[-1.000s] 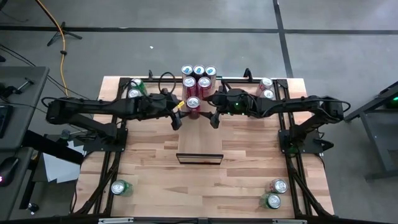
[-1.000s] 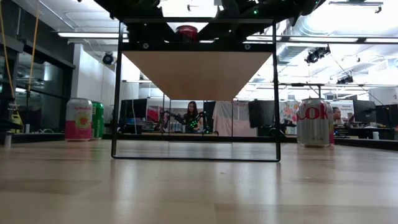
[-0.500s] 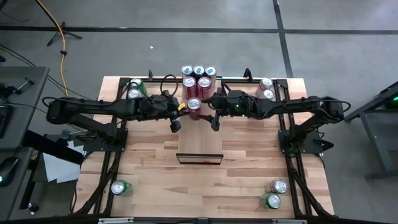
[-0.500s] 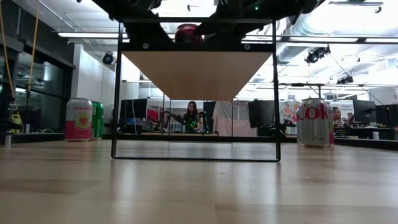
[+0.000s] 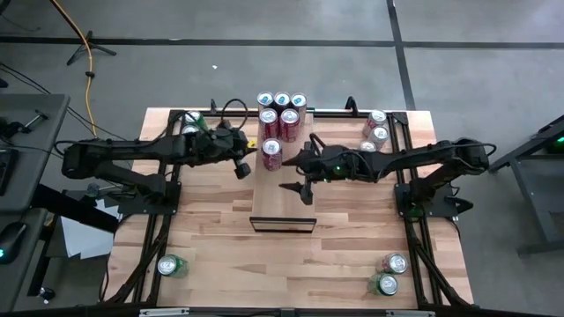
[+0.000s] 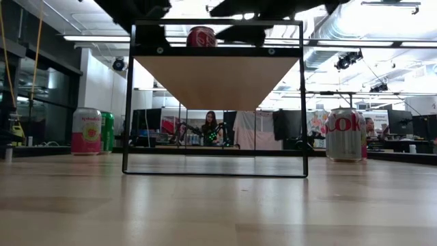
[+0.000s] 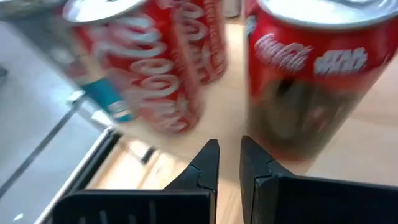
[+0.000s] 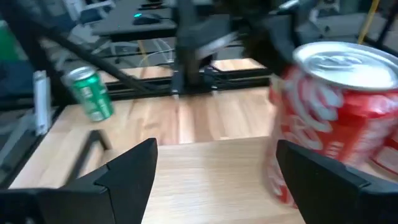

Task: Place canned beverage on shelf
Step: Put the red white soda can on the shelf

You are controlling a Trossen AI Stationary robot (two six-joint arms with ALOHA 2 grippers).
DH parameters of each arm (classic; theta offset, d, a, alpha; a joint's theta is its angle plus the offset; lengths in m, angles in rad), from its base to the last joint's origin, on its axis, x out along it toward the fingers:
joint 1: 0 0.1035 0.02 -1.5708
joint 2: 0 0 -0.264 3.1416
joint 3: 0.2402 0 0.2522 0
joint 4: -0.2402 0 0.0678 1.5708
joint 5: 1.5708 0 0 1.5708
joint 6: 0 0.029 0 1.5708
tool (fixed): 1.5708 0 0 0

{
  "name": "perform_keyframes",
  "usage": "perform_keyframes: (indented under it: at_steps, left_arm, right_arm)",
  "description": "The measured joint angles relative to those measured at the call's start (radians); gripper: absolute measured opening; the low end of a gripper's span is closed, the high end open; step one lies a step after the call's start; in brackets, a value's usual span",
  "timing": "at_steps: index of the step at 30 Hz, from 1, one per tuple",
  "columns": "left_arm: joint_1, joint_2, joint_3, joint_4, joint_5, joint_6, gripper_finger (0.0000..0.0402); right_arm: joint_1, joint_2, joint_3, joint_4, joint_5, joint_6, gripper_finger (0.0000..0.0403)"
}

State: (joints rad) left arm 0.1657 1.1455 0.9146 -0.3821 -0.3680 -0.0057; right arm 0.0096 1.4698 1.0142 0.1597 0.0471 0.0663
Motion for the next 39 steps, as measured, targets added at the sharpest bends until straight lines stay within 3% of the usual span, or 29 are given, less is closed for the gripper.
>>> perform_keyframes:
  at_steps: [6, 13, 19, 22, 39]
  left_arm:
    - [0.034, -0.121, 0.002, -0.087, -0.005, -0.042, 0.0]
    - [0.018, -0.164, -0.068, 0.032, 0.093, -0.164, 0.0]
    - [-0.032, -0.15, -0.232, 0.324, 0.159, -0.291, 0.0]
    - [-0.046, -0.144, -0.267, 0.406, 0.156, -0.328, 0.0]
    - [-0.048, -0.143, -0.27, 0.406, 0.153, -0.331, 0.0]
  right_arm:
    - [0.002, -0.035, 0.001, -0.003, 0.144, -0.043, 0.0314]
    - [-0.088, -0.028, 0.0, -0.026, 0.158, -0.003, 0.0312]
    - [-0.133, -0.027, 0.0, -0.037, 0.001, -0.019, 0.0296]
    - [-0.14, -0.014, 0.0, -0.038, -0.024, -0.045, 0.029]
    - [-0.148, -0.002, 0.0, -0.043, -0.041, -0.044, 0.0289]
